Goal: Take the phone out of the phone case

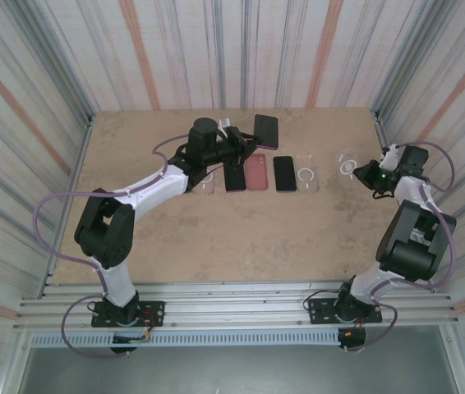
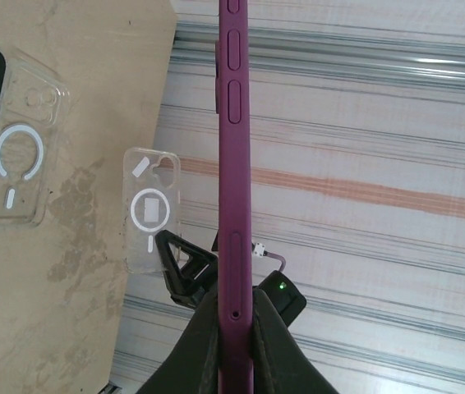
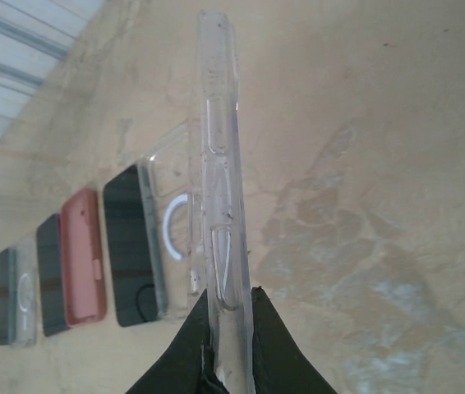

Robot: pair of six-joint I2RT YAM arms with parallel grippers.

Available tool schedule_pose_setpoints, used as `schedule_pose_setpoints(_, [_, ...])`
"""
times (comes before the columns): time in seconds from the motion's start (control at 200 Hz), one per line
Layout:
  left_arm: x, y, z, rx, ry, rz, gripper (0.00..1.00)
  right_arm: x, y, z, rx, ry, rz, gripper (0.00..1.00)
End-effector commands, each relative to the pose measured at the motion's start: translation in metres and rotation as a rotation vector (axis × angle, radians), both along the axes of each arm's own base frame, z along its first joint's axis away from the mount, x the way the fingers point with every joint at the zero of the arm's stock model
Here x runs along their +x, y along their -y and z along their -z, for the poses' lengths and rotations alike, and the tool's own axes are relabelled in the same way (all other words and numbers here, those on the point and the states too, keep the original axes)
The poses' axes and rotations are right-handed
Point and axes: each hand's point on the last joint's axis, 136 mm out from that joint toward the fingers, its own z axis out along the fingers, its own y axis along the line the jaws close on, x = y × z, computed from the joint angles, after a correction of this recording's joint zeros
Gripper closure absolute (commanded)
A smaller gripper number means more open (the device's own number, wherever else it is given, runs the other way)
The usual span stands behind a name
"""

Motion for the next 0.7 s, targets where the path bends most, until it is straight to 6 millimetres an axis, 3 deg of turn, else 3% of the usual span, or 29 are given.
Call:
schedule_pose_setpoints(0.0, [0.0, 0.004, -0.042, -0.059, 0.128, 0.018, 0.98, 0.001, 0.015, 0.008, -0.045, -0.016, -0.021, 1.0])
schedule_pose_setpoints(0.451, [0.001, 0.008, -0.036, -0.054, 0.121, 0.03, 0.98, 0.024, 0.052, 0.048, -0.038, -0.064, 0.013, 1.0])
schedule_pose_setpoints(0.691, [0.002, 0.01, -0.034, -0.05, 0.117, 0.032, 0.98, 0.035, 0.058, 0.053, -0.004, -0.089, 0.016, 0.96])
